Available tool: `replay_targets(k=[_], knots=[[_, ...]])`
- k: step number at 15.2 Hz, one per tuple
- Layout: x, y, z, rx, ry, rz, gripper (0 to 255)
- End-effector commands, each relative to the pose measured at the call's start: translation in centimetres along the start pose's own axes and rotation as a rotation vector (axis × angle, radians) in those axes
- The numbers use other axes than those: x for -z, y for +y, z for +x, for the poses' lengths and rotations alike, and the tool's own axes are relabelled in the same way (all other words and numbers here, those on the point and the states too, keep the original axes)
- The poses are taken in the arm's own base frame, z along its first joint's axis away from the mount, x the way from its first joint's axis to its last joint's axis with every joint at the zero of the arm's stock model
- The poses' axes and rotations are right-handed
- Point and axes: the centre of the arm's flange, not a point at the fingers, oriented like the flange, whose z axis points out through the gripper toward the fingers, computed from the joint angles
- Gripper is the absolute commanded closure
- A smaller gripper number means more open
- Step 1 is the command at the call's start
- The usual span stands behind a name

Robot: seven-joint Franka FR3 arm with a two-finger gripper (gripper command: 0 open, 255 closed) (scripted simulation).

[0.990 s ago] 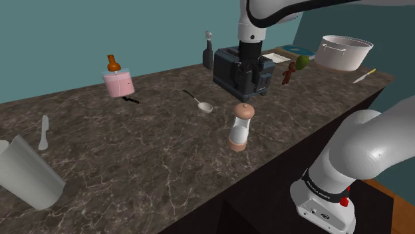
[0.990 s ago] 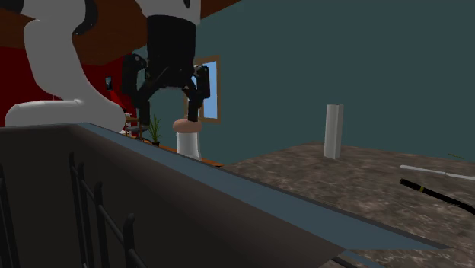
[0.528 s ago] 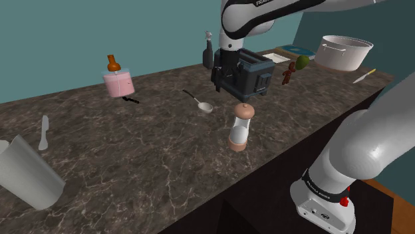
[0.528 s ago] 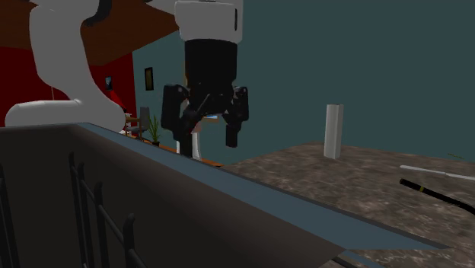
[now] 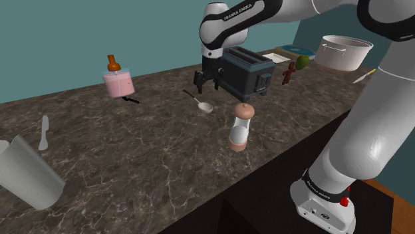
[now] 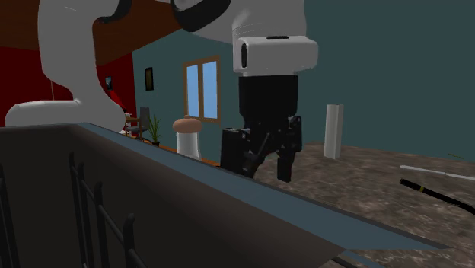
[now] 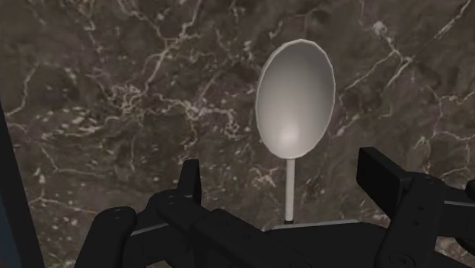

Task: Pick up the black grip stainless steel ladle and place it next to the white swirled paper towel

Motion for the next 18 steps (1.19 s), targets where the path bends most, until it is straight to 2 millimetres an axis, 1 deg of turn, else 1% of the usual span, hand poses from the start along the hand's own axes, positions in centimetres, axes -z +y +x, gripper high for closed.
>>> replay_targets(k=[1, 5, 6, 12, 13, 18], knots=[[-1.2, -0.5, 2.1, -0.006, 0.008, 0.012, 0], [-3.3, -1.5, 6.6, -0.017, 0.021, 0.037, 0], [-3.5, -1.6, 6.9, -0.018, 0.022, 0.038, 0], [-6.6, -1.7, 6.9, -0.018, 0.022, 0.038, 0], [-7.5, -1.7, 7.0, -0.018, 0.022, 0.038, 0], [-7.5, -1.7, 7.0, -0.018, 0.022, 0.038, 0]])
